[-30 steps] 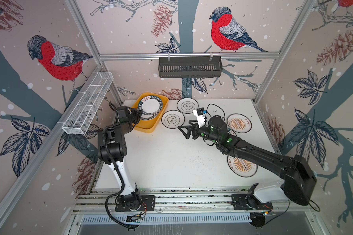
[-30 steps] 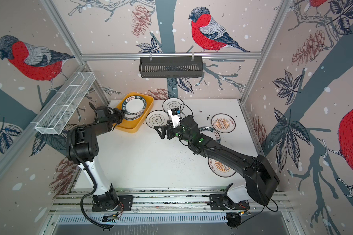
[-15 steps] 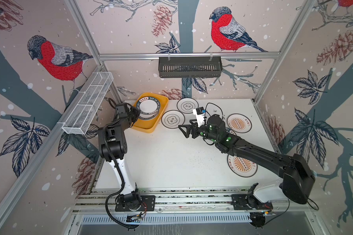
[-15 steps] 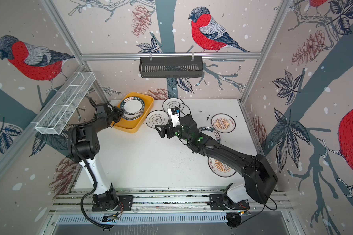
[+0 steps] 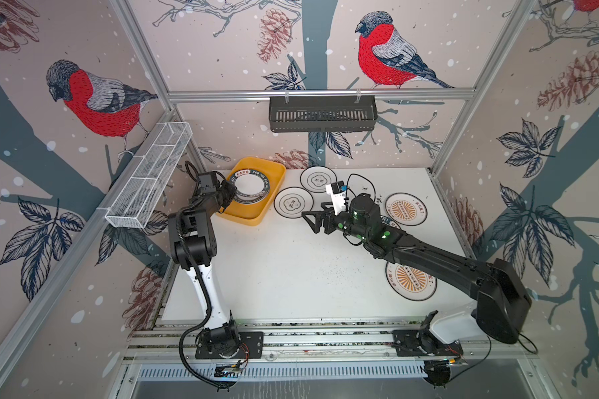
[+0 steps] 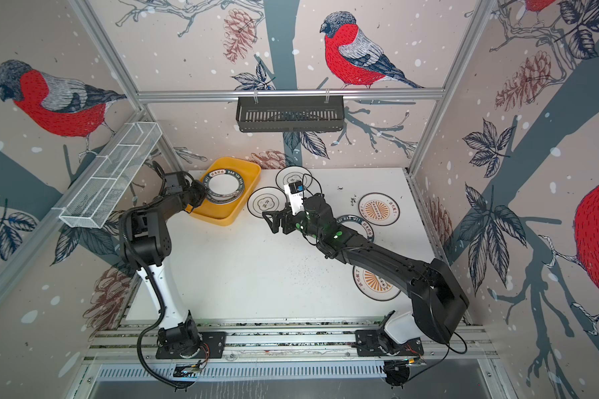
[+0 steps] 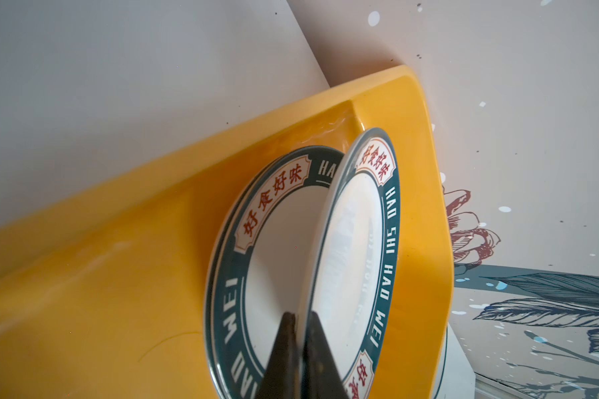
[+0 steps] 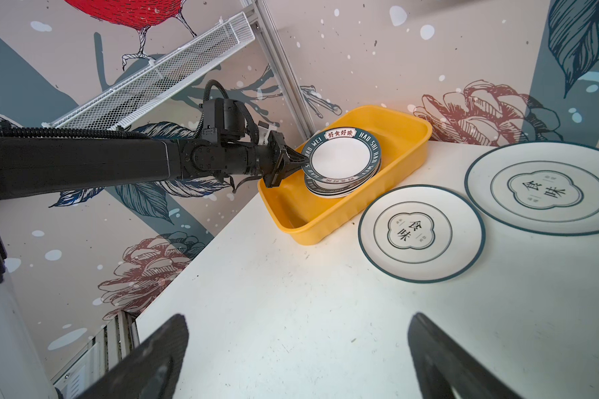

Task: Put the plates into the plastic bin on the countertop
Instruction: 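Lower the plate onto the plates stacked in the bin with the left gripper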

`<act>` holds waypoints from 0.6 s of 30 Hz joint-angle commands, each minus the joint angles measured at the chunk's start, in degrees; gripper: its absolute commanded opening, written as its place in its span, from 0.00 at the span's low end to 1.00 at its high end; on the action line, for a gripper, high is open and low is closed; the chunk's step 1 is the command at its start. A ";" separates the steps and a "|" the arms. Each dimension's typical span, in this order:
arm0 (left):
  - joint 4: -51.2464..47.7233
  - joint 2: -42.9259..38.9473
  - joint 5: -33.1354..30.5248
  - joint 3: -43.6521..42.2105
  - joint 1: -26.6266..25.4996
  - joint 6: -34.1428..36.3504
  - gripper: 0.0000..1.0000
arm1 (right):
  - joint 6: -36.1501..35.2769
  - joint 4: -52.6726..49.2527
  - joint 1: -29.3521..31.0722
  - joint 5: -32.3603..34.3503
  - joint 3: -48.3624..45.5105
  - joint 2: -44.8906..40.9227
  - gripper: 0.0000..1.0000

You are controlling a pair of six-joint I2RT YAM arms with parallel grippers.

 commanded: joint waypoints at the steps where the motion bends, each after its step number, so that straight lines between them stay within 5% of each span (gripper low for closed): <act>1: -1.51 0.46 -0.80 1.13 0.16 2.21 0.00 | -0.76 0.50 -0.10 0.83 0.30 0.04 1.00; 8: -3.83 1.91 -0.91 2.82 0.17 3.83 0.00 | -0.60 0.51 -0.06 0.97 0.20 0.01 1.00; 18: -5.89 2.35 -0.75 4.07 0.17 5.59 0.16 | -0.25 0.01 -0.14 1.67 0.45 0.47 1.00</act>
